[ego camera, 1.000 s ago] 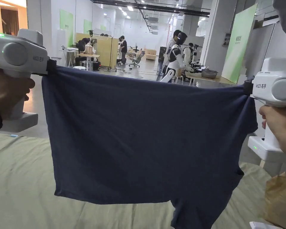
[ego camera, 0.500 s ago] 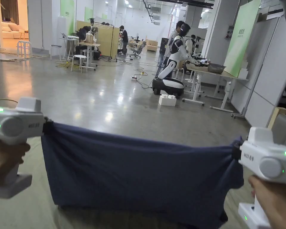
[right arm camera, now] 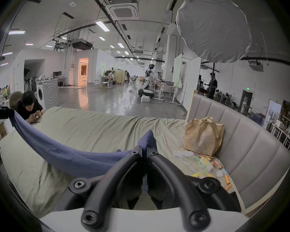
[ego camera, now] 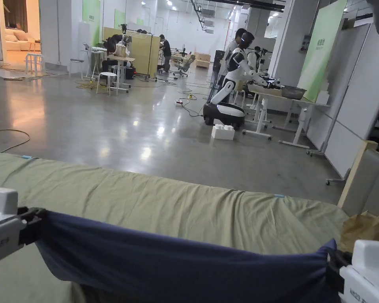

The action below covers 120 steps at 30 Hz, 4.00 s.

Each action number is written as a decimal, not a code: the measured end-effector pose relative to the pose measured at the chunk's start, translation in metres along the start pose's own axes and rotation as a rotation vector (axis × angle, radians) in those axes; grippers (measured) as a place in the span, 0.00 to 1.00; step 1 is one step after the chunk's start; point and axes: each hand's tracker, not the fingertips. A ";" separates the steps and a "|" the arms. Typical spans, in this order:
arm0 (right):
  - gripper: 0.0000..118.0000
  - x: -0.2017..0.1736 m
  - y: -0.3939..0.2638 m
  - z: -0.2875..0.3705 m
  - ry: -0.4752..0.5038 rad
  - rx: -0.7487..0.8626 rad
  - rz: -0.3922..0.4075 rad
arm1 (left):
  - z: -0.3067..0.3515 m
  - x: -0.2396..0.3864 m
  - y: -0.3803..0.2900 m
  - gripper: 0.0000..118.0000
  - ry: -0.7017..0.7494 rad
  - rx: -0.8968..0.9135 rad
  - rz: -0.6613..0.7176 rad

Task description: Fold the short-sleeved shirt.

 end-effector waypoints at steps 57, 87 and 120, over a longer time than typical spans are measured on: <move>0.59 -0.091 -0.134 0.033 0.029 -0.125 -0.065 | 0.039 0.054 -0.141 0.47 0.017 -0.193 -0.084; 0.00 -0.110 -0.126 0.038 0.000 0.177 -0.117 | 0.048 0.027 -0.162 0.00 0.064 -0.368 0.075; 0.61 -0.025 -0.192 0.049 -0.014 -0.590 -0.081 | 0.011 -0.001 -0.240 0.08 0.077 -0.798 0.029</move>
